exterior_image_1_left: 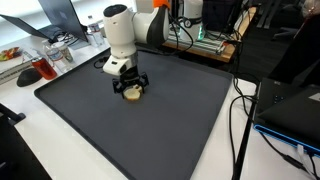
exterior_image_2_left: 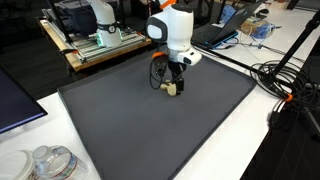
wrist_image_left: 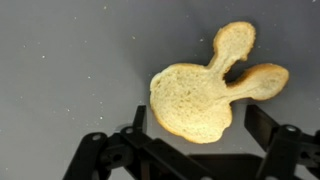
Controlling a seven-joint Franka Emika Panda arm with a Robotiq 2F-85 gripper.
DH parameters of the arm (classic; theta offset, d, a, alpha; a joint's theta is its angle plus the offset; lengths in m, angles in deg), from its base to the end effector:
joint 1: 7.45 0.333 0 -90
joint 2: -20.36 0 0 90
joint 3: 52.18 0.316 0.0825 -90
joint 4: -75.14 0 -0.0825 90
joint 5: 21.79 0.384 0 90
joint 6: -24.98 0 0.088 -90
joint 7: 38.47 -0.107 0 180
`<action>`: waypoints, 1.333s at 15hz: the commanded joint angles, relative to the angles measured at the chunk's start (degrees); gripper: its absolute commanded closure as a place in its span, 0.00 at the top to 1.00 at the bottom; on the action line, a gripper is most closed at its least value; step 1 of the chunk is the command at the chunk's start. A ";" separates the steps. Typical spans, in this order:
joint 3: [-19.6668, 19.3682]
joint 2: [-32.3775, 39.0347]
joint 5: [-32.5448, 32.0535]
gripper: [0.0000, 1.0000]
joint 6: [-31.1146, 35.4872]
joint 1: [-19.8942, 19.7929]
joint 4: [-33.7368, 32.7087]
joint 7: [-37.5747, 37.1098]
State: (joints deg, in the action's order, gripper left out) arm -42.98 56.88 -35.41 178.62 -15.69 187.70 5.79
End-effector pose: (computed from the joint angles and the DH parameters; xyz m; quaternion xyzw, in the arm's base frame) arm 0.6193 0.0154 0.1560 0.8854 0.4622 0.0401 0.0273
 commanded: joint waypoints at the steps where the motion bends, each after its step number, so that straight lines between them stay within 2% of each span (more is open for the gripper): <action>1: -0.05 0.33 0.68 1.00 -2.54 -0.05 -1.50 3.00; 7: -0.94 1.95 0.19 1.00 -7.10 1.77 -5.38 3.63; 16: -1.11 4.29 0.54 1.00 -6.60 1.96 -7.15 3.32; 17: -1.09 4.02 0.58 0.82 -6.65 1.84 -7.00 3.38; 20: -1.42 3.34 0.32 0.60 -7.15 2.04 -6.87 3.24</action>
State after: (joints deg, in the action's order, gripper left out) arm -43.38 60.17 -35.37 172.63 -14.19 181.63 8.23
